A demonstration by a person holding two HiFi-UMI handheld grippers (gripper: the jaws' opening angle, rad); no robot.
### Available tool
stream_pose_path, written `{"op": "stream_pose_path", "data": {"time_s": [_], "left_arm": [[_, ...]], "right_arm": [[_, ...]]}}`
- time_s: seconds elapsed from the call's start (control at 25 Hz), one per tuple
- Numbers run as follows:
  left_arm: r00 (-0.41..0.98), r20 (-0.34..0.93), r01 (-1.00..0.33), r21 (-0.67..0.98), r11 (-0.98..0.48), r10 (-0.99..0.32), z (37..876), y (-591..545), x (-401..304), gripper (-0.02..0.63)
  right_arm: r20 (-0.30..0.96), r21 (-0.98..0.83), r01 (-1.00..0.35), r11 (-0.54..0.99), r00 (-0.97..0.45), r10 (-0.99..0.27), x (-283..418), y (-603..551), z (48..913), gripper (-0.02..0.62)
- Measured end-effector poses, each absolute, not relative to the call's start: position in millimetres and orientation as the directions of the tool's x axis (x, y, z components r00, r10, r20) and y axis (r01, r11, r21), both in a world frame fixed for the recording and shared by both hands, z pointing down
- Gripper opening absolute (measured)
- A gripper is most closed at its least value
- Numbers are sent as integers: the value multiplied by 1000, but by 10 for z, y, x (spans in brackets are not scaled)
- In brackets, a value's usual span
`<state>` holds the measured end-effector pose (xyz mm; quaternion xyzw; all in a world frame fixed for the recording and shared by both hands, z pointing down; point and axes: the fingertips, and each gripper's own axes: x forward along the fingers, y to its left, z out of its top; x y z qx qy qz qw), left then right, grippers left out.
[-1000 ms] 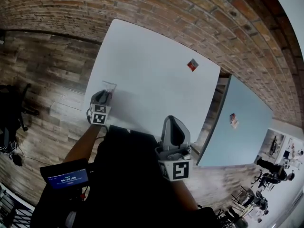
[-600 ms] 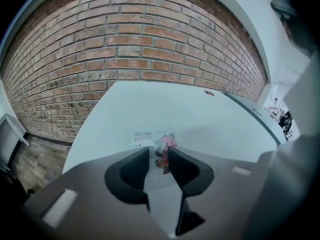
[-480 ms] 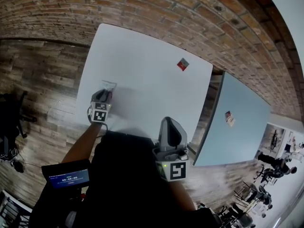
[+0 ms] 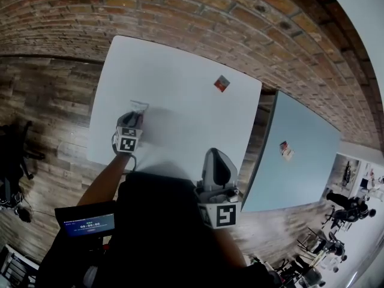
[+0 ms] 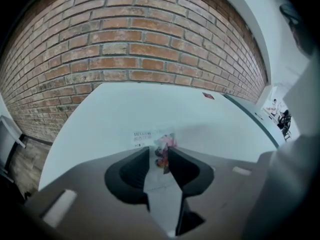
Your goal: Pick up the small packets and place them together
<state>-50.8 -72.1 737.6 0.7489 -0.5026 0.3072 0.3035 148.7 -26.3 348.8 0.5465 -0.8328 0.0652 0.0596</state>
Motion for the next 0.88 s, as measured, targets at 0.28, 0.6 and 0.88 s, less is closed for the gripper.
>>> {"op": "stream_pose_path", "data": {"time_s": [0.28,0.6,0.88], "left_arm": [[311,756,-939,150,-310,-576,7315,-916,-319,120],[298,756,-946,156,-283,-582,7264,-1082,-222,120],[307,745,-942,147,-303,-593,7254,-1220,-81,120]], "right_arm": [[173,-43,-923,382,-384,-907,1663,-331,3489,2],[183,-41,-933,358,-359,-915,1889,-349,3515,2],[179,-34,-943,332,-332,-926,2086,-340,3490,2]]}}
